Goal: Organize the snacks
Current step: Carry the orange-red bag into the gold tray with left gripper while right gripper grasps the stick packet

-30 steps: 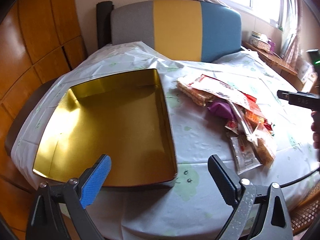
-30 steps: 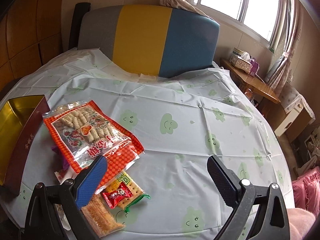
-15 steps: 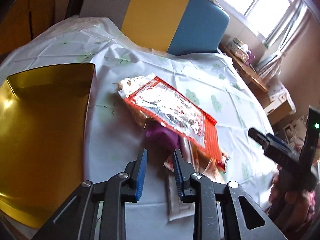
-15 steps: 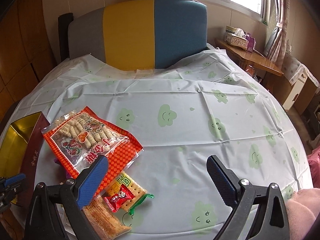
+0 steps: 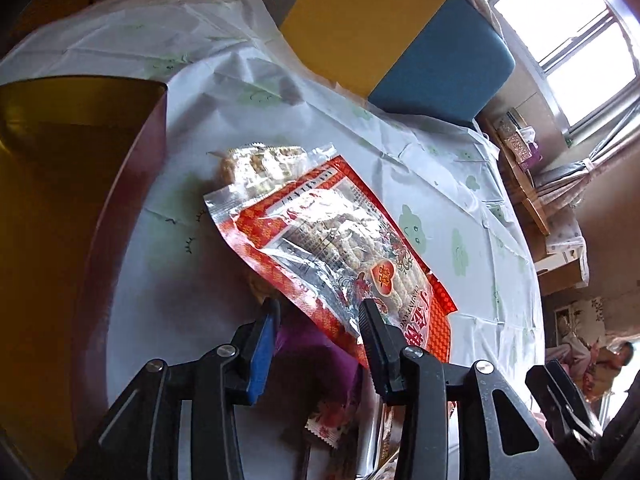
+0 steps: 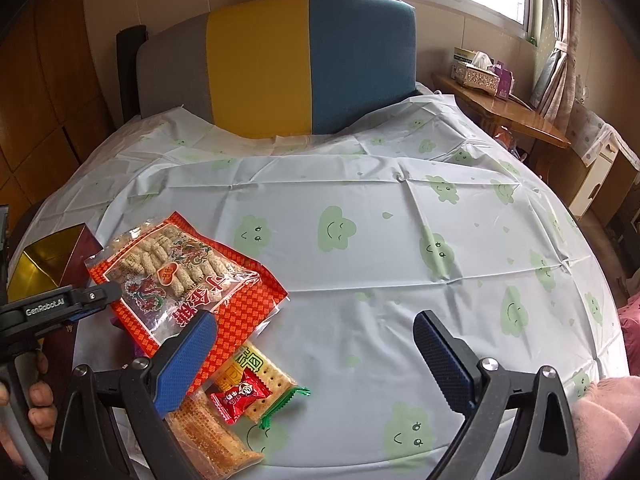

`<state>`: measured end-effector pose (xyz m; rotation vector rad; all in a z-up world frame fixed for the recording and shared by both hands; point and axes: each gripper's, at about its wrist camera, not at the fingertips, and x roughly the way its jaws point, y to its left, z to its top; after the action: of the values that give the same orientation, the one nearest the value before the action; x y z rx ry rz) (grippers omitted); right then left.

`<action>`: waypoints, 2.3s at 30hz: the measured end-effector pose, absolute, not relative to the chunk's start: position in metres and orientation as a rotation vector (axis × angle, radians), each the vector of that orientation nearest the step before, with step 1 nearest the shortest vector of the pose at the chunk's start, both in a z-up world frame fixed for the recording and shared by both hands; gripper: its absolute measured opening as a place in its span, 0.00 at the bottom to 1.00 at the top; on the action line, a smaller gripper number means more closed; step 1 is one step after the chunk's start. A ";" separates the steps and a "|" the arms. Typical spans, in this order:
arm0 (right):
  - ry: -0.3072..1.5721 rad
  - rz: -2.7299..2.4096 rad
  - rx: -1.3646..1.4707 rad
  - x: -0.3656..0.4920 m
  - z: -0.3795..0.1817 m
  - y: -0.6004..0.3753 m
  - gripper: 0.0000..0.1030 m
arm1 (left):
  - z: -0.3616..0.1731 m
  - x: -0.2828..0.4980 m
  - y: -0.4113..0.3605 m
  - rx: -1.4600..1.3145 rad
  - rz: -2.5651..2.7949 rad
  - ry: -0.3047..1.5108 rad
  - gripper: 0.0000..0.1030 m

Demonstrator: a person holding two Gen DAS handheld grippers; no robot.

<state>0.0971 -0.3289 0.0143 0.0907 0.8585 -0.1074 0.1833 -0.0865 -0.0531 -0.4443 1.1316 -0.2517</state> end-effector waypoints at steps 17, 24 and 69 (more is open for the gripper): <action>0.869 -0.140 0.067 0.099 0.009 -0.330 0.96 | 0.052 0.148 -0.073 -0.279 -0.360 0.796 0.00; 0.879 -0.148 0.055 0.099 0.007 -0.329 0.94 | 0.085 0.123 -0.029 -0.266 -0.344 0.718 0.00; 1.030 0.155 0.220 0.111 -0.019 -0.261 0.56 | 0.007 0.041 0.147 -0.224 0.141 0.810 0.42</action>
<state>0.1113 -0.2612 -0.0192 0.2205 1.0299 0.1547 0.0415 0.1474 0.0072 -0.2244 0.8104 0.1414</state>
